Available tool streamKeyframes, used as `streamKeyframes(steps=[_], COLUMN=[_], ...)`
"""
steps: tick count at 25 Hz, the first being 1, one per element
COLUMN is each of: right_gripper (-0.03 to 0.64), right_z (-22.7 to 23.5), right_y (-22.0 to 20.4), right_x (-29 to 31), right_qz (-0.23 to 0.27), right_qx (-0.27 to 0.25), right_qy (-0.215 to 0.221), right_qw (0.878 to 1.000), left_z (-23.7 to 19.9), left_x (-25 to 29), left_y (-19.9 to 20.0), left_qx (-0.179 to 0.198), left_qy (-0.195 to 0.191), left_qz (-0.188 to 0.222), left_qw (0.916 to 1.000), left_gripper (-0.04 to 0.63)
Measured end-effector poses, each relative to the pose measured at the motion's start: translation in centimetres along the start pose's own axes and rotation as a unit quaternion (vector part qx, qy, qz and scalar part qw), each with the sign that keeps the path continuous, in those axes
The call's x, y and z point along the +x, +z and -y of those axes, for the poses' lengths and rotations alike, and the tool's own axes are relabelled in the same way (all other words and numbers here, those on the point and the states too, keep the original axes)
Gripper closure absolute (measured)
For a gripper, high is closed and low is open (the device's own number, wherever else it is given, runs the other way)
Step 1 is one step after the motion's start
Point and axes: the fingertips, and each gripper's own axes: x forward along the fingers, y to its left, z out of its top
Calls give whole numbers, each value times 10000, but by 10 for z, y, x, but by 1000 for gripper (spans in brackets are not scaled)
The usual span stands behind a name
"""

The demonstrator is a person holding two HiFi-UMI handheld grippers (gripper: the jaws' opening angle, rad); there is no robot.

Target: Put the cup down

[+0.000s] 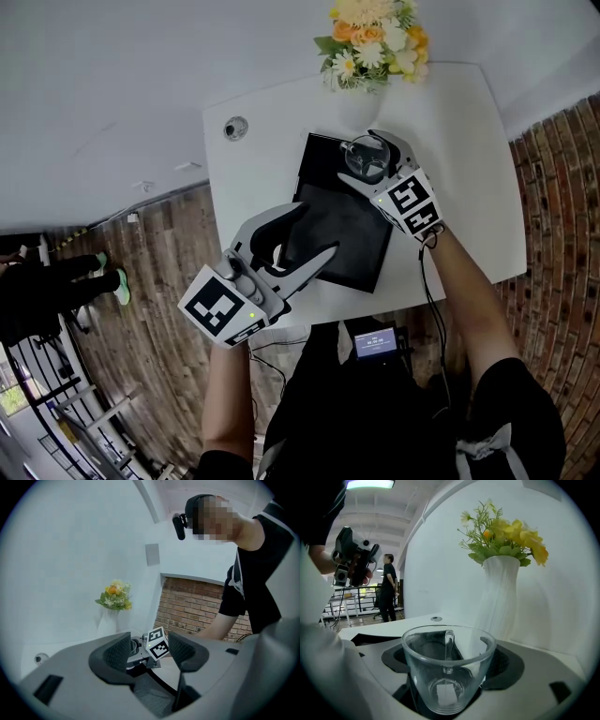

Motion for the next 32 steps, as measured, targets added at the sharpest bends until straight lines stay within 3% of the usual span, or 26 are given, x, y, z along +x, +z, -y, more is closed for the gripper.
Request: streamKeyframes(steps=[6,13,27,32], right_gripper=[190,190,187,112], right_z=[-3,4,4,5], right_y=[-7,-18,-15,-9], right_x=[-6,-18,-15,-18], right_qz=[-296,-326,-231,-117], right_qx=[-228,96,246,551], right_qy=[54,-68,-134,-80], right_qw=[9993,9994,9993,9984], left_z=[2,4,7,9], left_x=[-1,-1,1,-3], left_y=[0,-1,-3,-4], left_qx=[3,-13,-25,-16], left_qy=[-27,-54,-62,-18], left_qz=[-1,-18,-46,-42], left_qw=[10000,10000,10000,10000], left_gripper=[341,341,341,341])
